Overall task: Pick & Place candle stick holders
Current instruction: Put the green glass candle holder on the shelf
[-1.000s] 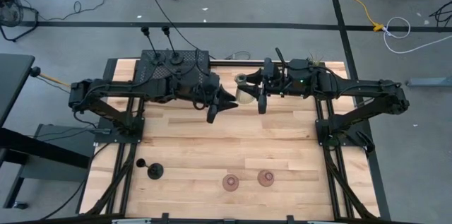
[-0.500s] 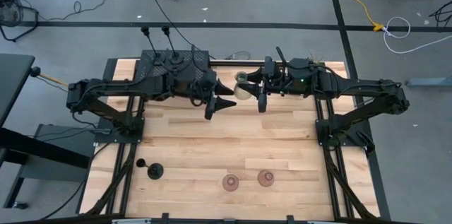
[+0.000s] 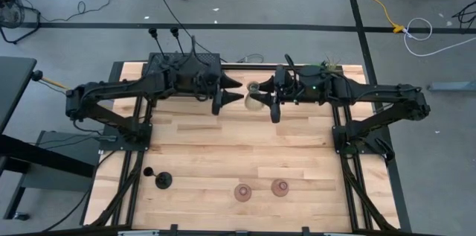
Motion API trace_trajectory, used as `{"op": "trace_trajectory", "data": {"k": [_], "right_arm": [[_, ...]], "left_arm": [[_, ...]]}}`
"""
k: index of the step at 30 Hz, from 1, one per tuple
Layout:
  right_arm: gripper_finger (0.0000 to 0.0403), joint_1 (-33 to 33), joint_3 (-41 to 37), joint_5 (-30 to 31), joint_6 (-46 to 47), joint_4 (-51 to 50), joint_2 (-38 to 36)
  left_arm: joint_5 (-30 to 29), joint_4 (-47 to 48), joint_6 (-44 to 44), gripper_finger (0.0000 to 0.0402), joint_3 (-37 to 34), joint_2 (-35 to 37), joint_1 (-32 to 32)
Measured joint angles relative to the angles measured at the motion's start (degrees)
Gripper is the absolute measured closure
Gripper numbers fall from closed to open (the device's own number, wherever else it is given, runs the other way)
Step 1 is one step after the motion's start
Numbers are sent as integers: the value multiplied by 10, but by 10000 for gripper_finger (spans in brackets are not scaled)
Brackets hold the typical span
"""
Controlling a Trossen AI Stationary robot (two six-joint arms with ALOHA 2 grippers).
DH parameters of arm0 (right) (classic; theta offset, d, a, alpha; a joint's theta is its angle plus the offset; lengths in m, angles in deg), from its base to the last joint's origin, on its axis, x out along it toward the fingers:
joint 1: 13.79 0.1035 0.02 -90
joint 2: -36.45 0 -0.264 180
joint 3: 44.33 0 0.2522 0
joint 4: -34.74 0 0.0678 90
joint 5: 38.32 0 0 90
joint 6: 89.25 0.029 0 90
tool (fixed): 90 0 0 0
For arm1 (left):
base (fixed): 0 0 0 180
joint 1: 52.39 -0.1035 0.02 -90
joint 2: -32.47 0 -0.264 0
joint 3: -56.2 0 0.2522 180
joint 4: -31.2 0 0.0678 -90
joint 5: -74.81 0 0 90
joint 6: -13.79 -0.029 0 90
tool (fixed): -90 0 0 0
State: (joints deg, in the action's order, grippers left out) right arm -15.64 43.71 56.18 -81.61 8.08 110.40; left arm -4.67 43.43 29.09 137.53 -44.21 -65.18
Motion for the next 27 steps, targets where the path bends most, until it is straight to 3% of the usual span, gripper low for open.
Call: {"op": "trace_trajectory", "data": {"k": [4, 27], "right_arm": [[289, 0, 0, 1, -1, 4, 0], [289, -2, 2, 4, 0, 13, -1]], "left_arm": [[31, 4, 4, 165, 0, -1, 3], [8, -85, 19, 165, -2, -41, 33]]}}
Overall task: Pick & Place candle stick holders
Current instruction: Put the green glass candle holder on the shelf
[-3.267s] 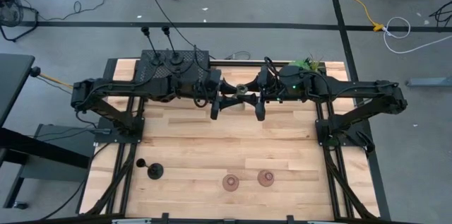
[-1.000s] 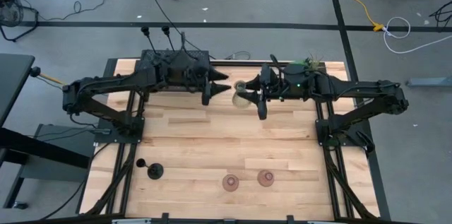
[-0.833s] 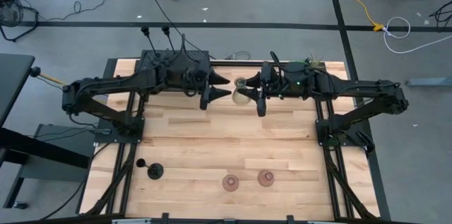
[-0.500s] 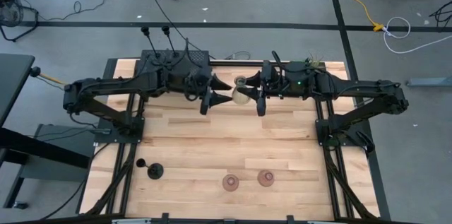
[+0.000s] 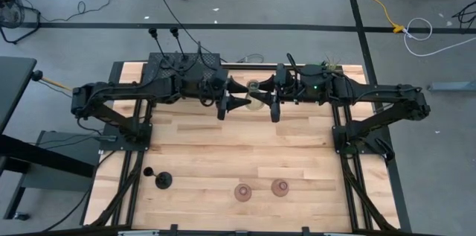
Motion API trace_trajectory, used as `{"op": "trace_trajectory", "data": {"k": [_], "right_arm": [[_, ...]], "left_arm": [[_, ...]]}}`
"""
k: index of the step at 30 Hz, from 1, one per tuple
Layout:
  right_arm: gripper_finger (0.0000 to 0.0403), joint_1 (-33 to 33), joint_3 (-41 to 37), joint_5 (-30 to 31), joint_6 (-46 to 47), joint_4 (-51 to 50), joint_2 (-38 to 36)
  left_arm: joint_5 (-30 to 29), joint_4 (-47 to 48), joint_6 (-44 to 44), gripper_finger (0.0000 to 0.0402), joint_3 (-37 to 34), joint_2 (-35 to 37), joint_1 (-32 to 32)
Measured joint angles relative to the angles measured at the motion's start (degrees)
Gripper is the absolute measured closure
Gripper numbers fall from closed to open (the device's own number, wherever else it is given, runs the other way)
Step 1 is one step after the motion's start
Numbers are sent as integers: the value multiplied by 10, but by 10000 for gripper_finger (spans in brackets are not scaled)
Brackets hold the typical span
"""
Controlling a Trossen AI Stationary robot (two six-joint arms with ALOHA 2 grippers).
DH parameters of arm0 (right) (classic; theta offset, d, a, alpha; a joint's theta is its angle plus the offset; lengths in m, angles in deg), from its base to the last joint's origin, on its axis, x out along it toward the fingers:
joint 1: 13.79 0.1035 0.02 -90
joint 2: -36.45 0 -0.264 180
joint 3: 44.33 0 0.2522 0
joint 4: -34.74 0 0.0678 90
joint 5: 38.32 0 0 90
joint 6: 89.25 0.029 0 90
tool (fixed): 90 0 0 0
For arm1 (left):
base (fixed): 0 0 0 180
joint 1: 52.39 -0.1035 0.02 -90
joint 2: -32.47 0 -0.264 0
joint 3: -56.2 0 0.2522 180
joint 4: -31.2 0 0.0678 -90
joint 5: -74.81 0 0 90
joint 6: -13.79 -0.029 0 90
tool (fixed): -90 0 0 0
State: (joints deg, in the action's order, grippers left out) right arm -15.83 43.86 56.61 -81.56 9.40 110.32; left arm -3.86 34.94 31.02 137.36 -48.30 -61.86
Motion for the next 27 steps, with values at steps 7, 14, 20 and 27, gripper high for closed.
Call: {"op": "trace_trajectory", "data": {"k": [7, 14, 20, 27], "right_arm": [[289, 0, 0, -11, 1, -8, 0], [289, 0, 0, -10, 2, -3, 0], [289, -2, 1, -15, 2, 3, 0], [289, -4, 1, -15, 2, -6, 0]], "left_arm": [[7, -50, 32, 138, 0, -32, 1], [17, -73, 51, 95, 0, -46, 1], [9, -110, 51, 90, 0, -55, 11], [7, -154, 64, 92, 0, -88, 13]]}}
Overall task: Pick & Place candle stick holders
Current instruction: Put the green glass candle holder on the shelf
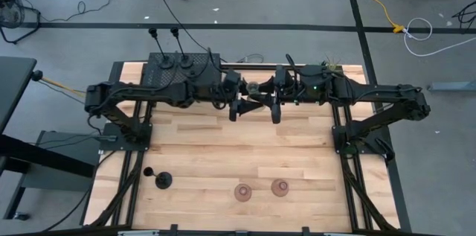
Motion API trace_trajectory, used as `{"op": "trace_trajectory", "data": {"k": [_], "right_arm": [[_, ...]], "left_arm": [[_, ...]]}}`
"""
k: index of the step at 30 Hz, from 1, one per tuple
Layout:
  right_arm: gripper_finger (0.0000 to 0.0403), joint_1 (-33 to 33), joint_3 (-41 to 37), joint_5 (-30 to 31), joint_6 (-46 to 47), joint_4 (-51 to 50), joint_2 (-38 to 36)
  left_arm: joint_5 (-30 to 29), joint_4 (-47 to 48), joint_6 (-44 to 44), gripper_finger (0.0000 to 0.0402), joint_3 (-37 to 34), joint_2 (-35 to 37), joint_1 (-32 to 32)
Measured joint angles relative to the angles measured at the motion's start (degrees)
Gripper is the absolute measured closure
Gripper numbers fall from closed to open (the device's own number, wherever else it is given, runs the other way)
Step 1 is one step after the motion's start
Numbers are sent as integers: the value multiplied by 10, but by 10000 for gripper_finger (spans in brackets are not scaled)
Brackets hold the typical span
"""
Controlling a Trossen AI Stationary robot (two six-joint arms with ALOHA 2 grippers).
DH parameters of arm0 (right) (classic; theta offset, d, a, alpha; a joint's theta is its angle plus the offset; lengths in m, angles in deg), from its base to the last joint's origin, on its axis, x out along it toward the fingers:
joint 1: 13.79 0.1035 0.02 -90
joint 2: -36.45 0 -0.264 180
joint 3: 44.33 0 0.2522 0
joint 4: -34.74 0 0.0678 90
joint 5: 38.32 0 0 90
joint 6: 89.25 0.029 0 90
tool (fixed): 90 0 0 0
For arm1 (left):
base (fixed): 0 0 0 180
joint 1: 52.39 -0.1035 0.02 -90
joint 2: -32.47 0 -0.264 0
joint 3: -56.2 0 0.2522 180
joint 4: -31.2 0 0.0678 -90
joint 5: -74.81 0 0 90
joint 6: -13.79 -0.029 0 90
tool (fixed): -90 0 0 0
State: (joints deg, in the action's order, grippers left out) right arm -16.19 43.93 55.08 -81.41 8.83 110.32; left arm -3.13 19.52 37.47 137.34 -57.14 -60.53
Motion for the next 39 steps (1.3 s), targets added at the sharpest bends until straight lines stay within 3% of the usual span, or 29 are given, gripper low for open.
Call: {"op": "trace_trajectory", "data": {"k": [4, 18, 31, 35, 36, 38, 39], "right_arm": [[289, -2, -1, 1, 2, -7, 0], [284, -7, -1, 2, -4, -14, 0], [210, -11, -1, 7, -16, -38, -14], [192, -11, 1, 21, -14, -72, -40], [189, -11, 1, 28, -14, -85, -46], [185, -11, 1, 37, -12, -103, -60], [185, -10, 1, 42, -9, -115, -68]], "left_arm": [[4, 1, -12, 125, 0, -4, 0], [8, -3, -57, 136, 1, -4, -4], [27, 4, -46, 156, 0, -5, -10], [28, 9, -46, 188, -2, -6, -14], [28, 7, -46, 205, -2, -6, -16], [29, 8, -45, 284, -2, -6, -19], [33, 11, -47, 276, -2, -6, -20]]}}
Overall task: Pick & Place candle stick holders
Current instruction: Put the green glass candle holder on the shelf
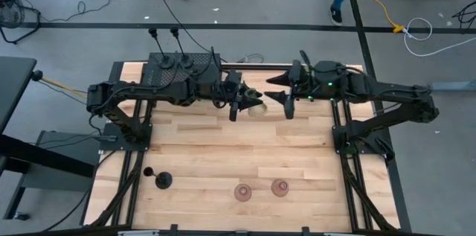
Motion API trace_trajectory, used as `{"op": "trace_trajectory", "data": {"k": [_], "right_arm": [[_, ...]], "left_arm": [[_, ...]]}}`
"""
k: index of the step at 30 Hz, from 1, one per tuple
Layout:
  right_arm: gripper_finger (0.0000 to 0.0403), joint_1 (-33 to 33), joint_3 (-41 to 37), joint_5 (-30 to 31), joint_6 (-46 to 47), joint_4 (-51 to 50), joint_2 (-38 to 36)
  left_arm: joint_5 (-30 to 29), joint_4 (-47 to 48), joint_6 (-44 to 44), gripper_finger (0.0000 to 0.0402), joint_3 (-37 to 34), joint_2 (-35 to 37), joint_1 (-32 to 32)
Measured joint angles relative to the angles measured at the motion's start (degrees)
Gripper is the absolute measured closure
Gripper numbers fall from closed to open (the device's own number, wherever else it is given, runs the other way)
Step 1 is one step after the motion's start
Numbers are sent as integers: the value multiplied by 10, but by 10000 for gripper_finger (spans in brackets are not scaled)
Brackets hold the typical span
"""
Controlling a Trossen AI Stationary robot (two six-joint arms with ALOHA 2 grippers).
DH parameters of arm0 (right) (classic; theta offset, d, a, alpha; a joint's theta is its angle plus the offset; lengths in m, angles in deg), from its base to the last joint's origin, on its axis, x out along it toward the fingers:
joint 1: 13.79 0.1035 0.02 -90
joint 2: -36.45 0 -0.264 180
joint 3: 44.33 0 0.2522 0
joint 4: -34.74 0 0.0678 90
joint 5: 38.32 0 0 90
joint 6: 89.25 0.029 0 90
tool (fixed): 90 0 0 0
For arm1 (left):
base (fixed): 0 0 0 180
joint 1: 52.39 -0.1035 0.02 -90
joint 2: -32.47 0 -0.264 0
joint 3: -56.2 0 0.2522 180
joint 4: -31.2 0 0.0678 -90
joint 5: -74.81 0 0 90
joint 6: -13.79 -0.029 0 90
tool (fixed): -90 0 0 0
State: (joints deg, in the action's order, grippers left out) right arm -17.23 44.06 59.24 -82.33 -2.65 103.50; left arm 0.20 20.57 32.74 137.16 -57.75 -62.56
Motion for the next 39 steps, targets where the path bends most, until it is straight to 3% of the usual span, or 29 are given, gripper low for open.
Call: {"op": "trace_trajectory", "data": {"k": [10, 25, 39], "right_arm": [[183, 0, 0, 57, 16, -49, -33], [183, 0, -1, 61, 37, -91, -32], [183, 0, -1, 70, 37, -91, -32]], "left_arm": [[16, 73, 9, 276, 1, 14, -13], [-67, 407, -113, 276, 1, 161, -77], [-134, 476, -104, 276, -148, 382, -172]]}}
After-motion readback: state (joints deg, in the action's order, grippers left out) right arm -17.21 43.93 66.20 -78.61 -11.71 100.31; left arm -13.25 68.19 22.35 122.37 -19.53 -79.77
